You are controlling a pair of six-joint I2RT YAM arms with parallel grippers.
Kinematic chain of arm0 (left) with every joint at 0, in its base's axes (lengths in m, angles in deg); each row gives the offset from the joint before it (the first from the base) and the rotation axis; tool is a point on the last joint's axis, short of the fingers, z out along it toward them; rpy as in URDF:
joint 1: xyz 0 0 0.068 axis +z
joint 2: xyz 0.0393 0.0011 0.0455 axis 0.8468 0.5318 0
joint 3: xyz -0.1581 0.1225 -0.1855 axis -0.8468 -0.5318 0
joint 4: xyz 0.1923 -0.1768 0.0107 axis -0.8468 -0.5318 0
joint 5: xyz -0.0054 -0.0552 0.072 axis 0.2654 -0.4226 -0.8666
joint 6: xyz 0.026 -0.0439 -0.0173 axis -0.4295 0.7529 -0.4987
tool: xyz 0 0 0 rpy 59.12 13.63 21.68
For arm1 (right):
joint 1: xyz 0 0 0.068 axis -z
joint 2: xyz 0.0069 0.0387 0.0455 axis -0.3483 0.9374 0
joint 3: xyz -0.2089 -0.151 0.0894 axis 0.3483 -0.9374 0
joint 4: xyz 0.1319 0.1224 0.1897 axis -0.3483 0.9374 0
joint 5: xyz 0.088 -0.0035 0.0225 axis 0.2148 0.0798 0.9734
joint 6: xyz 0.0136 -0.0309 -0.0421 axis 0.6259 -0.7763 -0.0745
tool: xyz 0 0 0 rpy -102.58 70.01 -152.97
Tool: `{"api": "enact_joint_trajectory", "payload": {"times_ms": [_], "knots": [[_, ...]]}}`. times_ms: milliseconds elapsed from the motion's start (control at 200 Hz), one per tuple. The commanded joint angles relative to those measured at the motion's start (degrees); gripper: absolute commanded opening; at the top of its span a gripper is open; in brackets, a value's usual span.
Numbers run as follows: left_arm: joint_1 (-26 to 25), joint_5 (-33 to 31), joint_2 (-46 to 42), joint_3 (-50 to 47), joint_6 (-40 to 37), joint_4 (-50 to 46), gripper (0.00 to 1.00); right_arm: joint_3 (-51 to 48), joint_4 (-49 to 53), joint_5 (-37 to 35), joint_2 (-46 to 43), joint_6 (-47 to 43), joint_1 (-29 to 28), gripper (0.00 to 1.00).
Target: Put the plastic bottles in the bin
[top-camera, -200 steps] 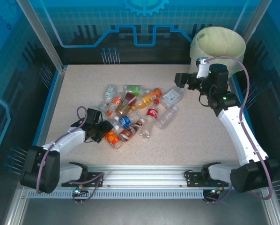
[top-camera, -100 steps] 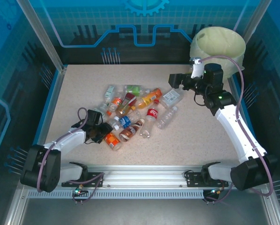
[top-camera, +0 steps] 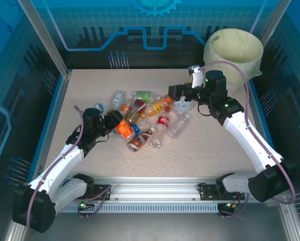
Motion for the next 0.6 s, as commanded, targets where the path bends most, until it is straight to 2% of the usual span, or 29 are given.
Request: {"api": "enact_joint_trajectory", "payload": {"times_ms": [0,270,430,595], "knots": [[-1.7,6.4,4.5,5.6,-4.6,13.8,0.43,0.3,2.0,4.7,1.1,-0.8,-2.4,1.0],[-5.3,14.7,16.5,17.3,-7.1,26.9,0.43,1.8,0.4,16.4,3.6,-2.8,-6.3,1.0],[-6.3,18.9,20.3,21.0,-6.0,33.6,0.43,5.3,2.3,17.5,6.3,-3.3,-8.2,1.0],[-6.6,20.7,21.6,20.9,-3.8,39.3,0.43,5.1,-4.0,20.2,8.6,0.7,-8.9,1.0]]}}
